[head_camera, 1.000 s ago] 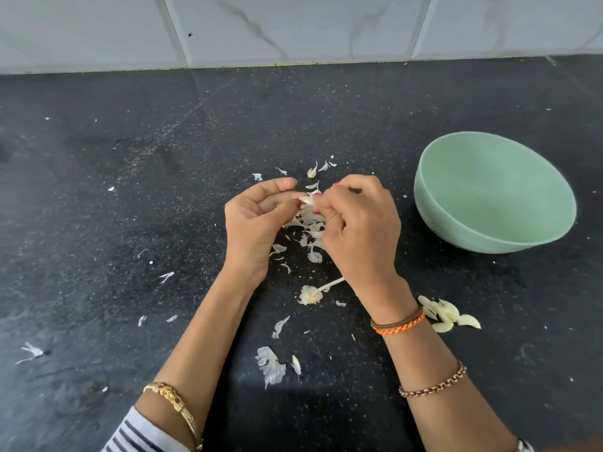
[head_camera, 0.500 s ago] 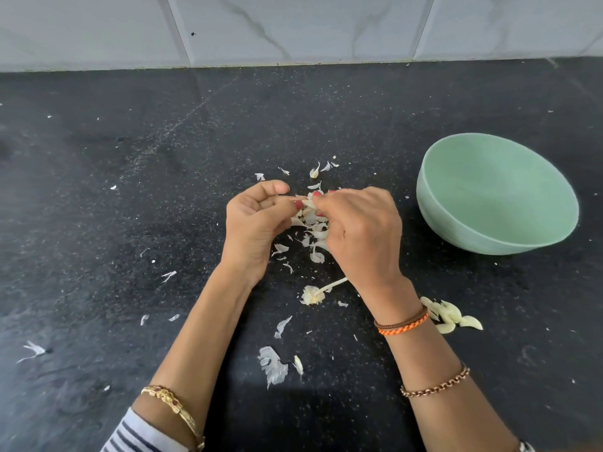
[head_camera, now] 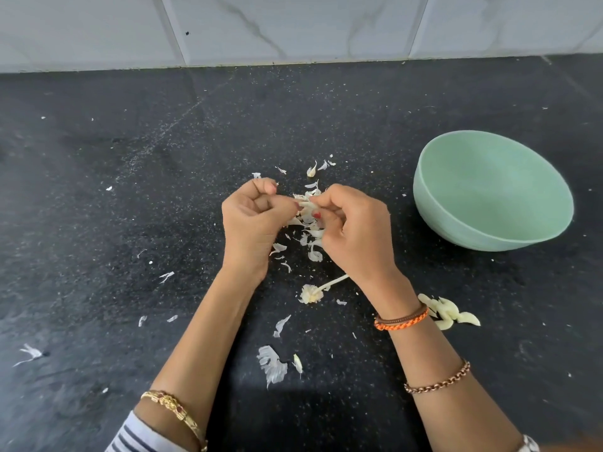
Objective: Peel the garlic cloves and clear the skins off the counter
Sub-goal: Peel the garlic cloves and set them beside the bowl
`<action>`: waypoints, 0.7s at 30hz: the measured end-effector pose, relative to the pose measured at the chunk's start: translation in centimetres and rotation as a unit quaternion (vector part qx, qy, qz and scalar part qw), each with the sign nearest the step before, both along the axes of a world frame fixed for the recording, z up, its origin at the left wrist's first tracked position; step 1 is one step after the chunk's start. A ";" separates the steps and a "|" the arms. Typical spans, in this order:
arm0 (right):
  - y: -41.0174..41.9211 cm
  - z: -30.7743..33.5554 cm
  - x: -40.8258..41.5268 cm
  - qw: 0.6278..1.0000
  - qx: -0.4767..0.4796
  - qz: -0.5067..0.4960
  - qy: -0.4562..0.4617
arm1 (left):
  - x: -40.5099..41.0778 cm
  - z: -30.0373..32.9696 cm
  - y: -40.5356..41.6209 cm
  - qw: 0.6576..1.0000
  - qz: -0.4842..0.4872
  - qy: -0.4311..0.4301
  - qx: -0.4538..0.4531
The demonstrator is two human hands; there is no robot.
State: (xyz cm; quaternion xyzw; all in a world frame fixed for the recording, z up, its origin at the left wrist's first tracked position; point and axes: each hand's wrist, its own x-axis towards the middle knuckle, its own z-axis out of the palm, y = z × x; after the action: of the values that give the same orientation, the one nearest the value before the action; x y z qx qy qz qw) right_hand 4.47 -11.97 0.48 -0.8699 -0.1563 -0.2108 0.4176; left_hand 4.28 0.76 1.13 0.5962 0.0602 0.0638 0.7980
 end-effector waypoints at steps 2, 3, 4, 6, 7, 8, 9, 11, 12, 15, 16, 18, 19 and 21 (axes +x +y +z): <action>-0.1 0.3 0.0 0.996 0.042 0.013 0.073 | -0.1 -0.2 0.0 0.994 0.014 -0.069 0.083; -0.2 0.4 0.0 0.993 0.059 0.020 0.100 | -0.1 -0.3 0.1 0.988 0.015 -0.098 0.117; -0.2 0.6 0.0 0.989 0.073 0.028 0.124 | -0.1 -0.4 0.0 0.981 0.016 -0.126 0.148; -0.2 0.8 0.0 0.981 0.098 0.049 0.159 | -0.2 -0.5 0.0 0.961 0.025 -0.171 0.215; -0.2 0.9 0.0 0.978 0.109 0.057 0.171 | -0.2 -0.6 0.1 0.951 0.032 -0.188 0.242; -0.2 1.1 0.0 0.975 0.117 0.064 0.180 | -0.2 -0.7 0.2 0.943 0.037 -0.200 0.262; -0.2 1.2 0.0 0.972 0.124 0.071 0.188 | -0.2 -0.7 0.2 0.937 0.042 -0.209 0.276; -0.3 1.4 -0.1 0.968 0.130 0.078 0.201 | -0.1 -0.9 0.3 0.932 0.045 -0.213 0.289; -0.4 1.4 -0.1 0.967 0.128 0.079 0.205 | 0.0 -0.9 0.3 0.934 0.041 -0.210 0.284; -0.5 1.4 -0.1 0.960 0.135 0.082 0.231 | 0.0 -1.2 0.2 0.941 0.036 -0.199 0.273; -0.7 1.5 -0.2 0.957 0.144 0.080 0.237 | 0.0 -1.2 0.0 0.940 0.029 -0.200 0.276; -0.8 1.5 -0.1 0.958 0.147 0.079 0.233 | 0.0 -1.2 0.0 0.941 0.017 -0.191 0.280; -0.8 1.5 0.0 0.961 0.144 0.078 0.224 | 0.0 -1.1 0.0 0.942 0.012 -0.186 0.277; -0.7 1.4 0.0 0.966 0.139 0.083 0.202 | 0.1 -1.0 0.1 0.950 0.012 -0.172 0.261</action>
State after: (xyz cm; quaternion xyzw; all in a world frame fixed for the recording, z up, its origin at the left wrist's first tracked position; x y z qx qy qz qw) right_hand 4.49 -12.62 1.93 -0.8119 -0.1093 -0.0149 0.5733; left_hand 4.39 0.82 0.14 0.7627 -0.0892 0.1883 0.6123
